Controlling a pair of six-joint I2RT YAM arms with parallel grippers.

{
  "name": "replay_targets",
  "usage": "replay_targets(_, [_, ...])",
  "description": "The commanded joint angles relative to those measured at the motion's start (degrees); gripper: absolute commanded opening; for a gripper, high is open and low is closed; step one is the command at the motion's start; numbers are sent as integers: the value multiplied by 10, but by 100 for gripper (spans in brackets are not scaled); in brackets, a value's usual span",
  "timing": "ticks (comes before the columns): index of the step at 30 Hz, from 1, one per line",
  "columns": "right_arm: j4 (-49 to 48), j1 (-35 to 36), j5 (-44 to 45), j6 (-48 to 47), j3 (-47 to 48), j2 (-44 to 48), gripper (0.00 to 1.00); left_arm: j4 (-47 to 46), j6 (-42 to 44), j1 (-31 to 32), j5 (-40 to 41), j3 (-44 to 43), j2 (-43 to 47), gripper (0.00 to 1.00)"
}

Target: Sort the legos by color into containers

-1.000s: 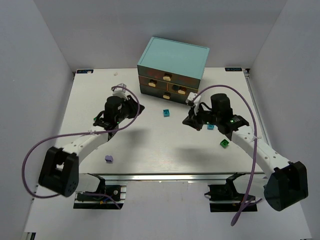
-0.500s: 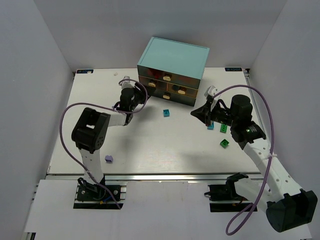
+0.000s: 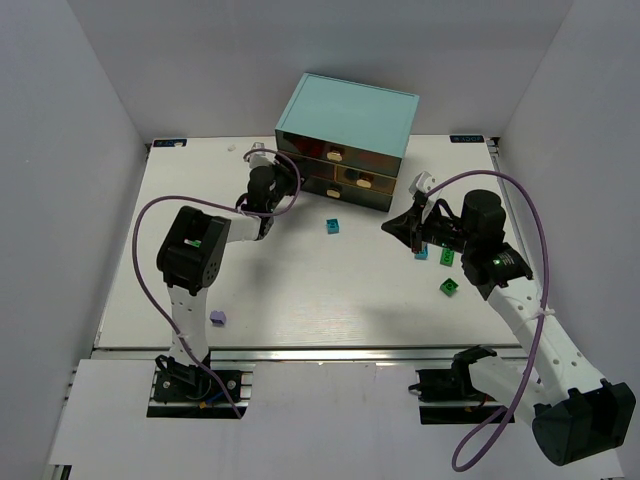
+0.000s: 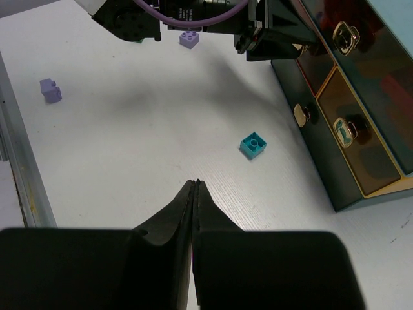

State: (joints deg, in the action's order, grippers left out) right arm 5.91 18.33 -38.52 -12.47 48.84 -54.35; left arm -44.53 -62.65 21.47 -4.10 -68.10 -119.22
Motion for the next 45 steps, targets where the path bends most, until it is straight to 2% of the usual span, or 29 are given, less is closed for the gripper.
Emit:
replay_targets(1, [-12,-3,1,-6,-1,7,0,21,-4,-2,18,-41,-9,60])
replay_targets(4, [-13,-3,3,-6,-1,6,0,59,-8,-2,26,-49,-8,61])
replay_targets(11, [-13,-1,3,-7,-1,2,0,67,-14,-7,24,-45,-8,64])
replay_targets(17, [-13,-3,4,-9,-2,0,0,21,-14,-7,24,1,19,64])
replay_targets(18, [-13,-3,5,-10,-2,-1,0,18,-12,-13,25,4,27,63])
replay_targets(21, [-13,-3,6,-10,-2,-1,0,29,0,-13,53,15,35,48])
replay_targets(22, [-13,-2,6,-10,-2,-1,0,37,1,-13,57,13,37,46])
replay_targets(25, [-13,-3,6,-11,-2,-1,0,38,1,-13,58,10,32,50])
replay_targets(26, [-14,-3,6,-11,-3,-1,0,38,0,-18,56,7,29,56])
replay_targets(29, [-13,-2,8,-12,-3,-1,0,32,-2,-18,53,-3,22,64])
replay_targets(34, [-14,-3,10,-14,-3,-6,0,26,-11,-18,42,-14,10,66])
replay_targets(35, [-14,-1,11,-15,-3,-6,0,14,-13,-18,42,-9,8,65])
replay_targets(38, [-13,-3,11,-17,-3,-8,0,-27,-20,-18,21,9,11,45])
replay_targets(39, [-11,-3,11,-18,-2,-10,0,-38,-28,-18,19,22,9,33])
replay_targets(40, [-10,-2,12,-18,-3,-10,0,-47,-31,-18,16,27,9,29])
replay_targets(42, [-10,-2,12,-19,-3,-13,0,-71,-38,-18,14,41,10,26])
replay_targets(45, [-8,-3,13,-19,-3,-14,0,-78,-40,-23,7,41,5,31])
